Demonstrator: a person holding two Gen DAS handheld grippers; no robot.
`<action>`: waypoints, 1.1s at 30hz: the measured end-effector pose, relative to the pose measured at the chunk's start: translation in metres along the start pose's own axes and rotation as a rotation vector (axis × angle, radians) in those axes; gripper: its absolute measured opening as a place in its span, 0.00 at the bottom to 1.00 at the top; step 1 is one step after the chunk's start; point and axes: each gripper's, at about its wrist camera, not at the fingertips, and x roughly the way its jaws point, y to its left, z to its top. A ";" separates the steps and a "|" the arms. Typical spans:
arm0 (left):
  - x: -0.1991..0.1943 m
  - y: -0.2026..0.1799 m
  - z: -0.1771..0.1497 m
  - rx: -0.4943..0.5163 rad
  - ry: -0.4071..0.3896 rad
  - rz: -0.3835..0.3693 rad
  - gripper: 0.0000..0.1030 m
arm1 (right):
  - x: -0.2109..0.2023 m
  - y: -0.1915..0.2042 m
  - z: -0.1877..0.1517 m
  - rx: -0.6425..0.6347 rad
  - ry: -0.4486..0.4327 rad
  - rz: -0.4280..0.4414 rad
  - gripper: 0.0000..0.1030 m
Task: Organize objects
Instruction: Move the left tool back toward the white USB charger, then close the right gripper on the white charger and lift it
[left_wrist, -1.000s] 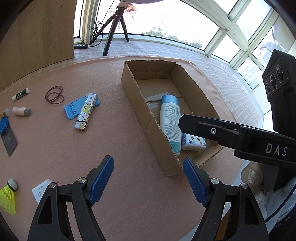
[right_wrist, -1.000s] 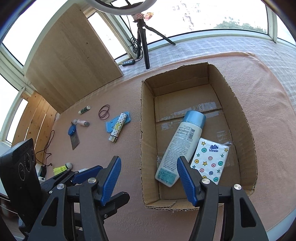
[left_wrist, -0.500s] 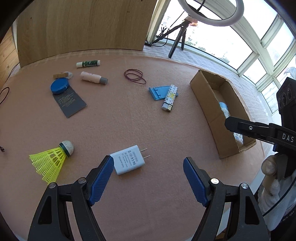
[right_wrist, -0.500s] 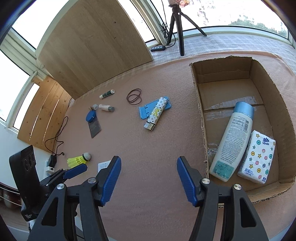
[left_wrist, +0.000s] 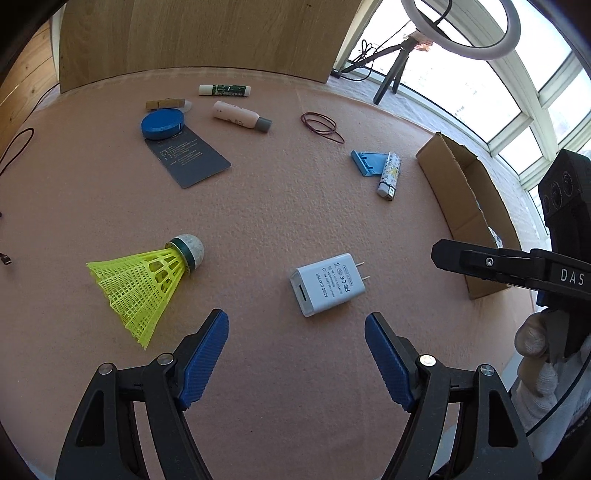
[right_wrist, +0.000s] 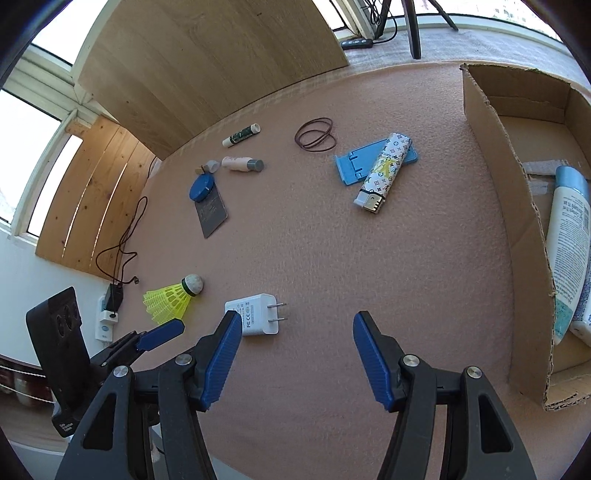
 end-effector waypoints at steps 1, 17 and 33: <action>0.002 0.000 0.000 0.001 0.005 -0.003 0.77 | 0.004 0.002 0.000 0.002 0.008 0.005 0.57; 0.030 -0.006 0.002 0.025 0.051 -0.043 0.66 | 0.043 0.012 0.003 0.031 0.099 0.039 0.57; 0.043 -0.009 0.009 -0.009 0.054 -0.106 0.53 | 0.072 0.020 0.006 0.035 0.145 0.044 0.42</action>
